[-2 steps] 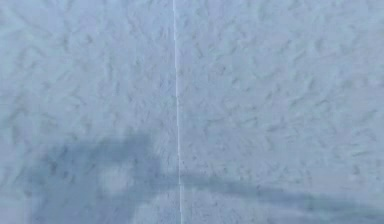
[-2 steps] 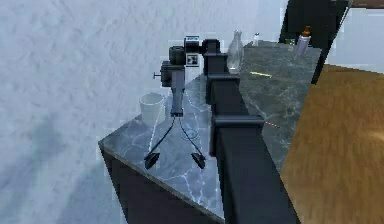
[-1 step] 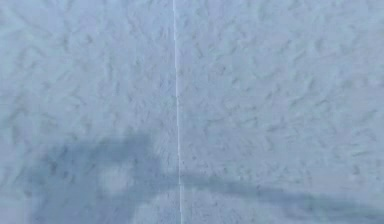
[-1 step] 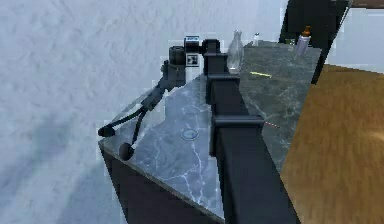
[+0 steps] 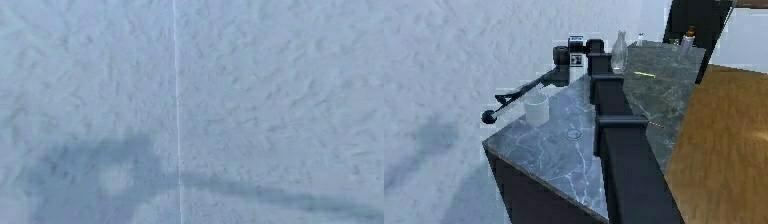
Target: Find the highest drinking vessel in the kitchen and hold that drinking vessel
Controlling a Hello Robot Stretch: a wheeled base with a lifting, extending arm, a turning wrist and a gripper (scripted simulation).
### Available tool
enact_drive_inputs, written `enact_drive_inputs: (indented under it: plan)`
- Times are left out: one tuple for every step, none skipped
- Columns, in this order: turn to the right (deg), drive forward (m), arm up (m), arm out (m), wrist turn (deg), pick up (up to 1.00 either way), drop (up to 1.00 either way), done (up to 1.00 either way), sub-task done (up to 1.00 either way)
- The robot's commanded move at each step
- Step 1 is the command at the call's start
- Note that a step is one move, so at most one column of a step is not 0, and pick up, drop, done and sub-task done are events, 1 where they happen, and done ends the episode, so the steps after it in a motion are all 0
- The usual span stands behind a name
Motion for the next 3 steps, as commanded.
enact_drive_inputs:
  plan:
    - [0.0, 0.00, 0.00, 0.00, 45.0, 0.00, 0.00, 0.00, 0.00]
    - [0.0, 0.00, 0.00, 0.00, 6.0, 0.00, 0.00, 0.00, 0.00]
    - [0.0, 0.00, -0.16, 0.00, 0.0, 0.00, 0.00, 0.00, 0.00]
